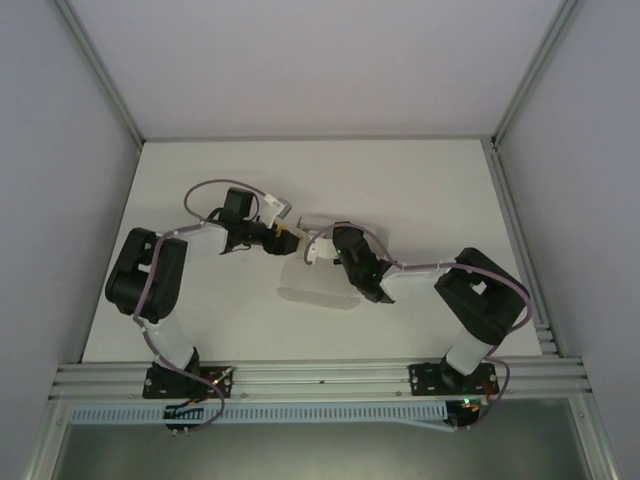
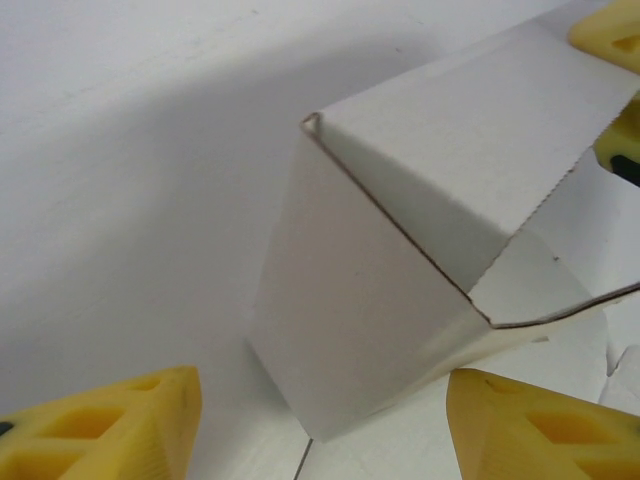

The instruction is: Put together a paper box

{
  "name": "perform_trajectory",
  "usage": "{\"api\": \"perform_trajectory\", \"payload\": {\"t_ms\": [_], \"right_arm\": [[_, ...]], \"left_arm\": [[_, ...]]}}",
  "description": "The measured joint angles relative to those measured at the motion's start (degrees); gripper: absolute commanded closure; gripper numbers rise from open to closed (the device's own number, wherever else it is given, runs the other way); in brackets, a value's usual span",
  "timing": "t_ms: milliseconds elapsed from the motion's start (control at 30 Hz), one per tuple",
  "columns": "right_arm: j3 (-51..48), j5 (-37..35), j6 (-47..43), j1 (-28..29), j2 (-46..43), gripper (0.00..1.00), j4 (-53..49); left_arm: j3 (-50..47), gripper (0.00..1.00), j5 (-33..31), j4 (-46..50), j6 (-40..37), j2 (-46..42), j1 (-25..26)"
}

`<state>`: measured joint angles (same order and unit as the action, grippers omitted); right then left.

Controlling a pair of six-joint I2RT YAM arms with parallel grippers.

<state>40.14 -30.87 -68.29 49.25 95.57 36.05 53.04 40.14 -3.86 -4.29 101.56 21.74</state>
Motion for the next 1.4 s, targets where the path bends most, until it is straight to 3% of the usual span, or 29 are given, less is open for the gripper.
{"api": "perform_trajectory", "payload": {"t_ms": [167,267,400,633,767,967,1100,1400], "right_arm": [[0.02,-0.11,1.07,0.13,-0.33,1.0,-1.07],[0.28,-0.5,1.7,0.13,-0.59,1.0,-1.68],[0.35,-1.05,2.25,0.24,-0.59,1.0,-1.97],[0.63,-1.95,2.99,0.37,-0.59,1.0,-2.62],[0.76,-1.99,4.02,0.55,-0.66,1.0,-3.15],[1.09,-2.45,5.6,0.55,-0.85,1.0,-4.33],[1.2,-2.4,6.67,0.57,-0.9,1.0,-4.5],[1.55,-1.92,9.14,0.79,-1.05,1.0,-5.29]], "left_arm": [[-0.09,0.37,-2.08,-2.91,2.1,0.72,1.05],[-1.57,0.49,-4.48,-6.93,3.98,0.7,1.92],[-2.23,0.51,-9.49,-9.79,5.33,0.7,4.17],[-3.98,0.69,-14.78,-14.67,6.99,0.7,5.79],[-4.24,0.7,-18.51,-16.04,7.39,0.7,6.99],[-4.24,0.85,-23.85,-17.33,8.04,0.72,8.9],[-4.02,1.0,-30.47,-18.03,8.92,0.76,10.84],[-2.8,1.0,-46.38,-18.14,14.03,1.77,15.76]]}}
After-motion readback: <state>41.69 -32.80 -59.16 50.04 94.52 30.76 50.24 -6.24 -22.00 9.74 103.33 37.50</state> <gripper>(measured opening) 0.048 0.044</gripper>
